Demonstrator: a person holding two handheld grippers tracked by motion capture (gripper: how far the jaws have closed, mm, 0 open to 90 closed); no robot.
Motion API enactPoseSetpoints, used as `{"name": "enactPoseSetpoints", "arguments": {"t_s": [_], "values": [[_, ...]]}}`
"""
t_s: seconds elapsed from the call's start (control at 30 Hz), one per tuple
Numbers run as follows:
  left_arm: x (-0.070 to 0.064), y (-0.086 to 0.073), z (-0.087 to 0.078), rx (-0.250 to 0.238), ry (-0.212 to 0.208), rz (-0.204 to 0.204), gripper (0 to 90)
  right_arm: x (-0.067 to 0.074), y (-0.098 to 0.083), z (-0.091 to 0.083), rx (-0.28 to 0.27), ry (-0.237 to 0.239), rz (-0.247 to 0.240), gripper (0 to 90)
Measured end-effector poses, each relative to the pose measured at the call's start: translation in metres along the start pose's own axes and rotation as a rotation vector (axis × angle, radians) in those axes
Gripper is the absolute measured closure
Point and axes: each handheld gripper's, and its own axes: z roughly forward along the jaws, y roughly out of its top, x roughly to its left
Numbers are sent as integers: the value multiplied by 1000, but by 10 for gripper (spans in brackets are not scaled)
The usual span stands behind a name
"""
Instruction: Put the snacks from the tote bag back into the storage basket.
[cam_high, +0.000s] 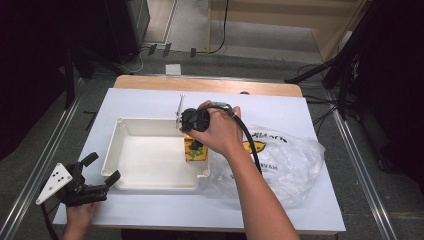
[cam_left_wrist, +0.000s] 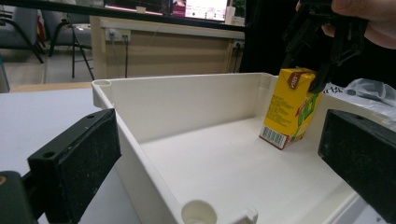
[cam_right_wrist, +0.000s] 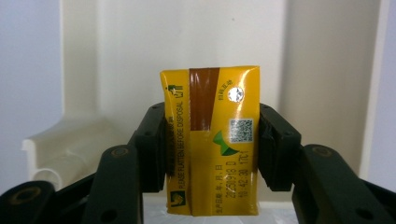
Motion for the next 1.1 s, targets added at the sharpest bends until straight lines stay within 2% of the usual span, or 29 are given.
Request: {"name": "enactPoseSetpoints", "arguments": {"t_s": [0.2,0.33,0.47,0.5,0.53,0.6,0.63,0.73,0.8,0.9,1.1], "values": [[0,0,0,1,0,1,0,0,-2,-8,-53,32,29,376],[0,0,0,1,1,0,0,1,-5,-14,-86,24,43,306],[0,0,0,1,2,1,0,0,-10,-18,-135,-22,19,182],[0,0,0,2,2,0,0,-1,-12,-19,-145,-42,13,170],[0,0,0,1,2,1,0,0,-14,-21,-157,-31,29,161],[0,0,0,1,2,1,0,-1,-19,-24,-193,-41,26,139],[-1,0,0,2,2,2,0,-1,-21,-25,-202,-31,34,135],[0,0,0,1,0,3,0,0,-28,-29,-243,-52,41,97],[0,0,0,0,2,2,0,1,-32,-32,-266,-26,56,66],[0,0,0,1,2,1,0,0,-37,-36,-270,-58,72,10],[-1,0,0,3,3,6,0,2,-50,-43,-285,-91,86,0]]}}
